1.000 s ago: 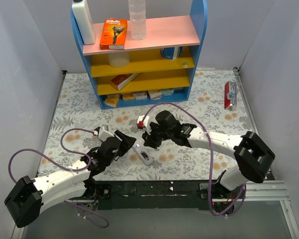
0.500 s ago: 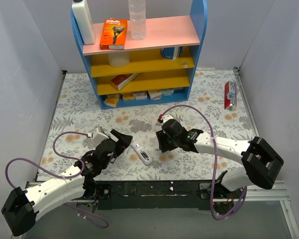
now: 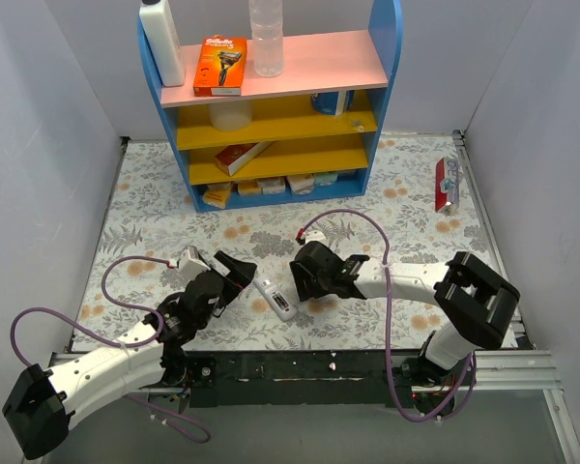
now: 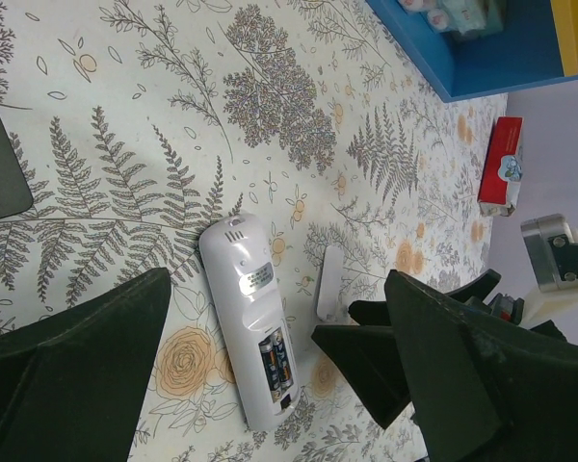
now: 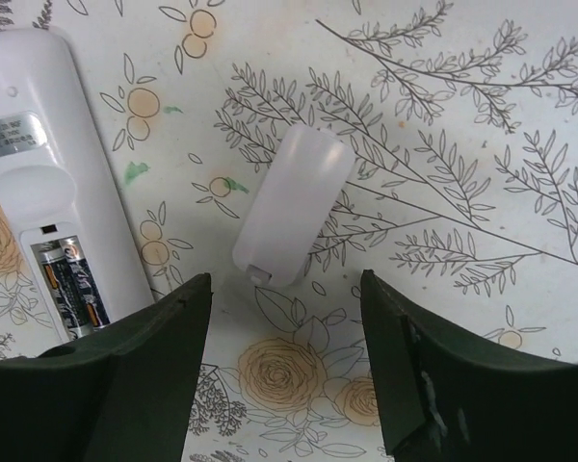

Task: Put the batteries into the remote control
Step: Pick up the battery cover at the center of the board.

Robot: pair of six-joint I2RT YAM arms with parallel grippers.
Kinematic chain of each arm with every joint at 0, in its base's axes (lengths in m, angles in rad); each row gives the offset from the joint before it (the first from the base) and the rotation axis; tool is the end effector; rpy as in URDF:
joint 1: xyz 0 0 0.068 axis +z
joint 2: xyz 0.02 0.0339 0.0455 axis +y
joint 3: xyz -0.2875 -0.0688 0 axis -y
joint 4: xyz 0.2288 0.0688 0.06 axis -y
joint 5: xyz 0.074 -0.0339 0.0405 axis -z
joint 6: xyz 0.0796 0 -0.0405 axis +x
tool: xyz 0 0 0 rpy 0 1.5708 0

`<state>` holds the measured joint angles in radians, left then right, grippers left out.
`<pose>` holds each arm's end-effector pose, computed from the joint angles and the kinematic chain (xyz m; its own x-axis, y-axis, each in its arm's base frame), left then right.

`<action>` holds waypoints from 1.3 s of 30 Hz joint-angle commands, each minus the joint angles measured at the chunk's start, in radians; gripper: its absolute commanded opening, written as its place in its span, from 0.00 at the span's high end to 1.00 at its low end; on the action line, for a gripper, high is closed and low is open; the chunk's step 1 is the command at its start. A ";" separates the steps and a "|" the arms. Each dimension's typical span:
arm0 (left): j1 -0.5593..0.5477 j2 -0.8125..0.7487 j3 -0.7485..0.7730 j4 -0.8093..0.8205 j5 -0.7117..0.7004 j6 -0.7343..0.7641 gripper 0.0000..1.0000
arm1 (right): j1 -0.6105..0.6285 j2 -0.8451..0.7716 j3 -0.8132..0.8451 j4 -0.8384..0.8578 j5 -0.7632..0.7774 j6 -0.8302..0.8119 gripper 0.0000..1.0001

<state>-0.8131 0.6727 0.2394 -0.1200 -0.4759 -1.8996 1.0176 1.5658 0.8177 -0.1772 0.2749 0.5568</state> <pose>0.1304 -0.0847 0.1750 -0.2410 -0.9694 0.0469 -0.4638 0.0726 -0.8830 0.1853 0.2590 0.1690 -0.7437 -0.2363 -0.6253 -0.4006 0.9064 0.1338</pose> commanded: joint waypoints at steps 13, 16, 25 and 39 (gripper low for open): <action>0.006 -0.004 -0.005 -0.007 -0.026 0.014 0.04 | 0.045 0.108 0.098 -0.051 0.168 0.038 0.37; 0.005 0.002 -0.003 -0.006 -0.027 0.017 0.04 | 0.050 0.097 0.086 -0.059 0.170 0.031 0.43; 0.006 0.018 0.003 0.005 -0.023 0.022 0.04 | 0.050 0.057 0.049 -0.096 0.119 -0.044 0.60; 0.006 0.013 -0.003 0.005 -0.020 0.017 0.04 | 0.052 -0.024 0.123 -0.154 -0.005 -0.233 0.85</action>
<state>-0.8131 0.6918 0.2367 -0.1196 -0.4755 -1.8915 1.0626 1.5948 0.8871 -0.2920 0.3325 0.4007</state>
